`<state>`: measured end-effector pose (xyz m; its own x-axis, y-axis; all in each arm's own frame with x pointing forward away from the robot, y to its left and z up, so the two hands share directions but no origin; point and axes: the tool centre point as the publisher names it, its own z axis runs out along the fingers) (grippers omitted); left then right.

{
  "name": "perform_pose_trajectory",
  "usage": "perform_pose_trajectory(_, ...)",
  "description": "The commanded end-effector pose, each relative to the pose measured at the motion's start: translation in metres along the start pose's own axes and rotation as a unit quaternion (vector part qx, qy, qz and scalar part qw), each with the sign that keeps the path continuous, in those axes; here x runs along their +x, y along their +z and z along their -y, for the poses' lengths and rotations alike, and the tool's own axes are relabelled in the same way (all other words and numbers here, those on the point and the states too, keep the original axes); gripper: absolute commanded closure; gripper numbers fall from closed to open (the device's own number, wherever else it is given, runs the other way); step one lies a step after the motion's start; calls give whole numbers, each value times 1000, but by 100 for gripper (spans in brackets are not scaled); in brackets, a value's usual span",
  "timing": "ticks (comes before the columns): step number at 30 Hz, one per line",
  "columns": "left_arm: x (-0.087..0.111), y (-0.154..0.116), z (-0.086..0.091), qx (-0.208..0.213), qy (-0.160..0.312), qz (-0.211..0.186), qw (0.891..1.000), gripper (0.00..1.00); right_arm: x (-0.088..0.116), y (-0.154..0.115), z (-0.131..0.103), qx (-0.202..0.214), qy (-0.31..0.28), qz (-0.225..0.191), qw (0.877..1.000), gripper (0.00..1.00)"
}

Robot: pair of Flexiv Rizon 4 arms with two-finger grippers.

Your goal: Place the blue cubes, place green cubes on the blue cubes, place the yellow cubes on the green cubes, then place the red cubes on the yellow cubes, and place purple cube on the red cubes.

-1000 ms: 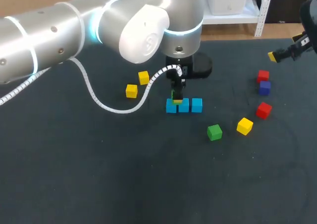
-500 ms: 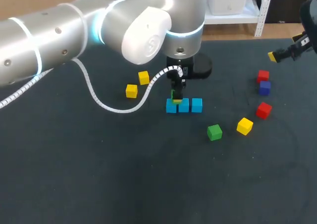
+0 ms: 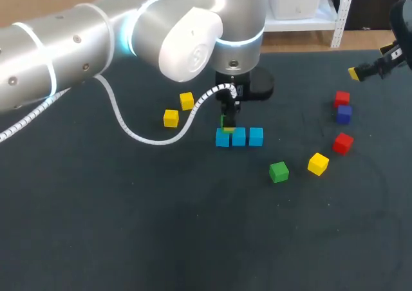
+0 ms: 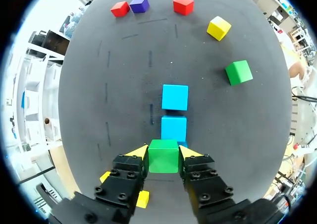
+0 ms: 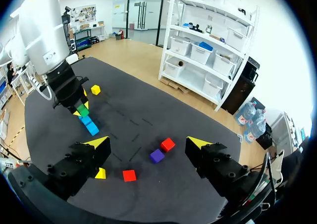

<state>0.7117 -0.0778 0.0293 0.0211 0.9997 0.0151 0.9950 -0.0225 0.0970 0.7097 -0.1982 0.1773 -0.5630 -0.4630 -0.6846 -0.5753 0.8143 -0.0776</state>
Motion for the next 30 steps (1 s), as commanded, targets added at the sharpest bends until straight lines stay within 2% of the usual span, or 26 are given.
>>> perform_pose_trajectory(1,0,0,-2,3,2,-2,1000,100,1,2,-2,5,0,3,1000,0)
perform_pose_trajectory(30,0,-1,8,13,0,3,1000,100,1,2,-2,5,0,3,1000,0)
